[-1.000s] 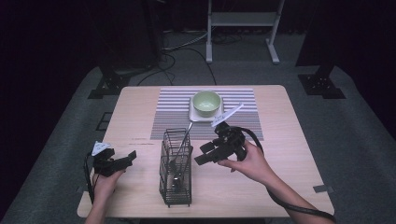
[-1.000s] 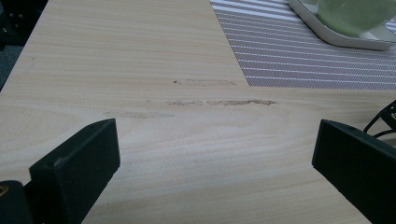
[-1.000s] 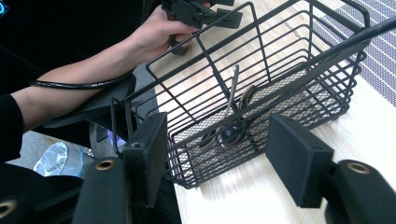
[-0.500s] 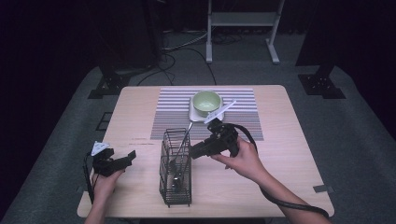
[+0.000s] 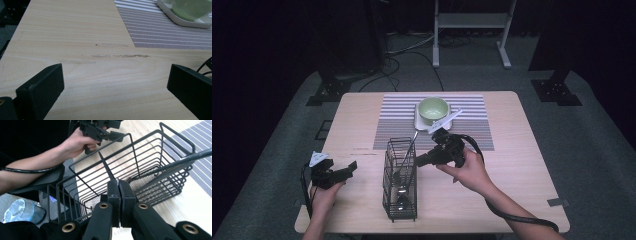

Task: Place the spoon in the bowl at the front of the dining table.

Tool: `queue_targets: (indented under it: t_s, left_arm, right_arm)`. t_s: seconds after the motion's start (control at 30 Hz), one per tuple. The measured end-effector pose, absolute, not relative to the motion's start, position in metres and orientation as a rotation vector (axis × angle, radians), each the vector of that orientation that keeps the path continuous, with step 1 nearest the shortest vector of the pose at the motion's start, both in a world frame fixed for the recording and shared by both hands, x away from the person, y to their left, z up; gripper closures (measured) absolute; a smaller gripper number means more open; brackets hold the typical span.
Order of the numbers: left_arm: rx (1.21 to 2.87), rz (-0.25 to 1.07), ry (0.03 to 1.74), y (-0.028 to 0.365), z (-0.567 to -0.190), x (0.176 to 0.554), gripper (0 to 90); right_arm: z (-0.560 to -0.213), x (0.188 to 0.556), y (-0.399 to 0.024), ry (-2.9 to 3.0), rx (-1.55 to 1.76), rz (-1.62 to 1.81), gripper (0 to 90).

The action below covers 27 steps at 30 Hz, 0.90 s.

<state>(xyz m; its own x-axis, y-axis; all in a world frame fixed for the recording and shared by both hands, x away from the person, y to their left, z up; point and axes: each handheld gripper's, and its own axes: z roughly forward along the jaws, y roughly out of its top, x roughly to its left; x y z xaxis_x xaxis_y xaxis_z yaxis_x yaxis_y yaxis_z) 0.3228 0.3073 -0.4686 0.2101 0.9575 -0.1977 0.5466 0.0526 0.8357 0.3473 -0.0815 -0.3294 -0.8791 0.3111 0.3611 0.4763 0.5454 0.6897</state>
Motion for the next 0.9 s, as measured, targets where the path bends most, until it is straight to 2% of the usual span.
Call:
queue_targets:
  t_s: [0.9]
  left_arm:
    - [1.606, 0.59, 1.452, 0.307, -0.469, 0.323, 0.0]
  right_arm:
    - [-0.324, 0.358, -0.098, -2.337, -0.732, -1.367, 89.0]
